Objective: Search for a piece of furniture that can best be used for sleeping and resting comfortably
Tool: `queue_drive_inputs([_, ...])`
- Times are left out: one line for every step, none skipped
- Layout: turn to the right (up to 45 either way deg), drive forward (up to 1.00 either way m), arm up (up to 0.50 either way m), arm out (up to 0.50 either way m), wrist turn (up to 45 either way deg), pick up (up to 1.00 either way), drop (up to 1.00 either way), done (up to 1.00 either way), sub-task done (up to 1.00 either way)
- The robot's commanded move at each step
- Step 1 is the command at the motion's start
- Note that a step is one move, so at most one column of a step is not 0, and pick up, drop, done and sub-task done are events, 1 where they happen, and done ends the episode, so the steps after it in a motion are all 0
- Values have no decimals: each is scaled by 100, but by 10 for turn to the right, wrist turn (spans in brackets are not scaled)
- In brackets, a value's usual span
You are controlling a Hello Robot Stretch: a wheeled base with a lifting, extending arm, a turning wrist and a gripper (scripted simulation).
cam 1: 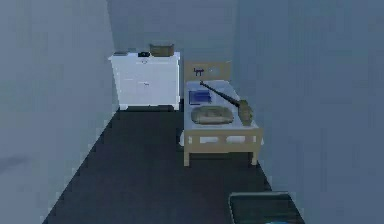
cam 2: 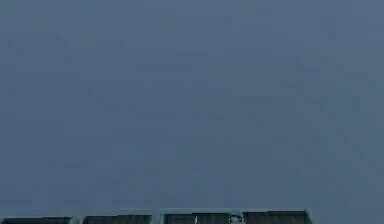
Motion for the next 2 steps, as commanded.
queue_drive_inputs([0, 75, 0, 0, 0, 0, 0, 0, 0])
queue_drive_inputs([0, 0, 0, 0, 0, 0, 0, 100, 0])
